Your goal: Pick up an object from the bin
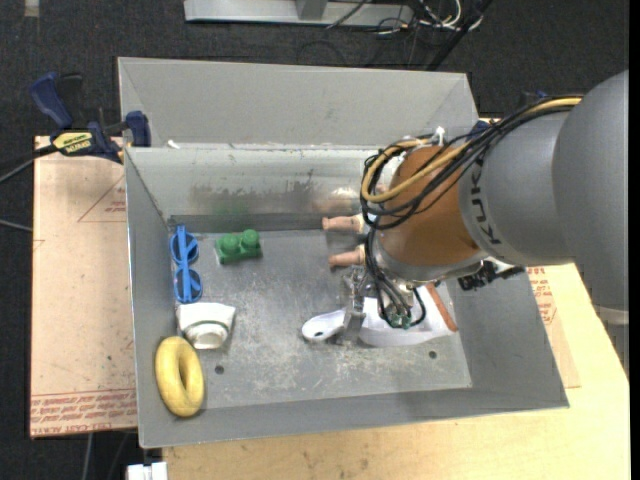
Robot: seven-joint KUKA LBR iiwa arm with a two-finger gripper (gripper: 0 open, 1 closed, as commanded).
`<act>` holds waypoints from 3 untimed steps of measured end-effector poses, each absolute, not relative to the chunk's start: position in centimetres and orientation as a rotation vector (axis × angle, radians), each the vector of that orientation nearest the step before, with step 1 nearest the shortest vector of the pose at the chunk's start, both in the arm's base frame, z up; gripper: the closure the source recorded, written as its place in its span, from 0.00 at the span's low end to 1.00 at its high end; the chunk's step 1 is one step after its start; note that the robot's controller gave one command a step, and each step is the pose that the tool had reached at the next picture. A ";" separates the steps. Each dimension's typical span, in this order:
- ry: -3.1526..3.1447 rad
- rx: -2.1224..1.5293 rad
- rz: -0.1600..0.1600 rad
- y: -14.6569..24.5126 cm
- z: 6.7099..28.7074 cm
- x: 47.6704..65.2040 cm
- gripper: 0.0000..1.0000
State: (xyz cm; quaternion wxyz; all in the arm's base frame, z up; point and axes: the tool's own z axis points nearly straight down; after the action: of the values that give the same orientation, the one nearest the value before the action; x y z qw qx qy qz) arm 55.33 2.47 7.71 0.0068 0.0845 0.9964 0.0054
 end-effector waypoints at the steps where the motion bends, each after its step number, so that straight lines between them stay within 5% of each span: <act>1: 3.120 0.185 0.017 2.4 18.8 56.0 1.00; 3: 3.120 0.185 0.017 2.4 18.8 56.0 1.00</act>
Offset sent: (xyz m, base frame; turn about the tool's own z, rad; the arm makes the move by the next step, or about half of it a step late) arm 0.0000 0.0000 0.0000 0.0000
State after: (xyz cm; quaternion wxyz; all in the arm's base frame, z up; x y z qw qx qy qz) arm 56.04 2.43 18.85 0.0079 0.0591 0.9982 0.0054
